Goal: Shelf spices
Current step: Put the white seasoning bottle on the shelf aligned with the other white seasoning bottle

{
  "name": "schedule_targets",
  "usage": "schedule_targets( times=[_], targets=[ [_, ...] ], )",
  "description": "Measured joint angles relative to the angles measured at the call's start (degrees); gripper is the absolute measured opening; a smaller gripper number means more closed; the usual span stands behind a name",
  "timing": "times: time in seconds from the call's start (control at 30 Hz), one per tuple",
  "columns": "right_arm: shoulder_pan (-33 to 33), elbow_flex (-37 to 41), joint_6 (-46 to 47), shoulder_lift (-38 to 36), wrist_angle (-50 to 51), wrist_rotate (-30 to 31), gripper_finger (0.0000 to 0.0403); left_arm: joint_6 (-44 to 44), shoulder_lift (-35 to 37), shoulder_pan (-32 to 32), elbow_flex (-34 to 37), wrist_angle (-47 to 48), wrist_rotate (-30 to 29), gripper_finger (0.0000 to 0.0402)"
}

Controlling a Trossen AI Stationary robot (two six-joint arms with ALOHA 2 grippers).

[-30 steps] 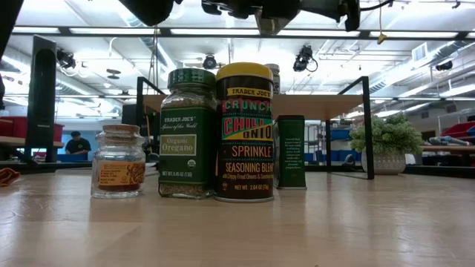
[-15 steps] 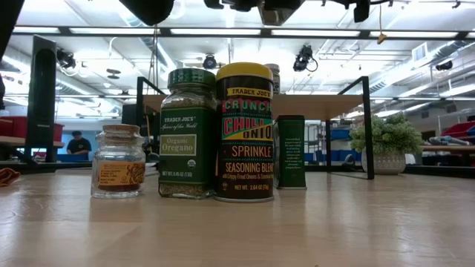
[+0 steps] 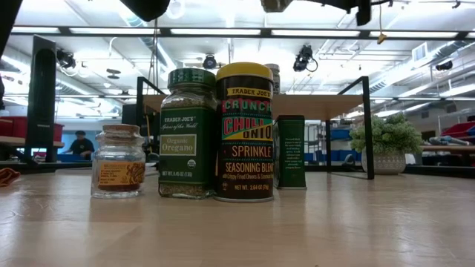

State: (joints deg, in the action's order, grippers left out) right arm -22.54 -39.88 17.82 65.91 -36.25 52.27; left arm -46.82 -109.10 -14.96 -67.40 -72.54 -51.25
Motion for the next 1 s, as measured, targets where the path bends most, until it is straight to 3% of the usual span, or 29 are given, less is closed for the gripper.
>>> schedule_targets(
  times=[0.17,0.43,0.73,1.0],
  targets=[
    [3.04,0.07,0.13,0.02,-1.31,-9.77,0.0263,2.48,0.19,0.03,-0.07,2.17,1.14,0.0194],
    [4.79,0.07,0.09,0.04,-1.78,-10.24,0.0262,2.29,0.17,-0.59,-0.09,4.25,1.39,0.0194],
    [4.54,0.07,0.55,0.04,-2.29,-9.61,0.0201,1.38,0.07,-0.52,-0.09,3.77,0.31,0.0194],
    [4.44,0.07,-0.1,0.04,-1.75,-9.66,0.0201,2.35,0.06,-0.5,-0.07,5.67,-0.09,0.0216]
  ],
)
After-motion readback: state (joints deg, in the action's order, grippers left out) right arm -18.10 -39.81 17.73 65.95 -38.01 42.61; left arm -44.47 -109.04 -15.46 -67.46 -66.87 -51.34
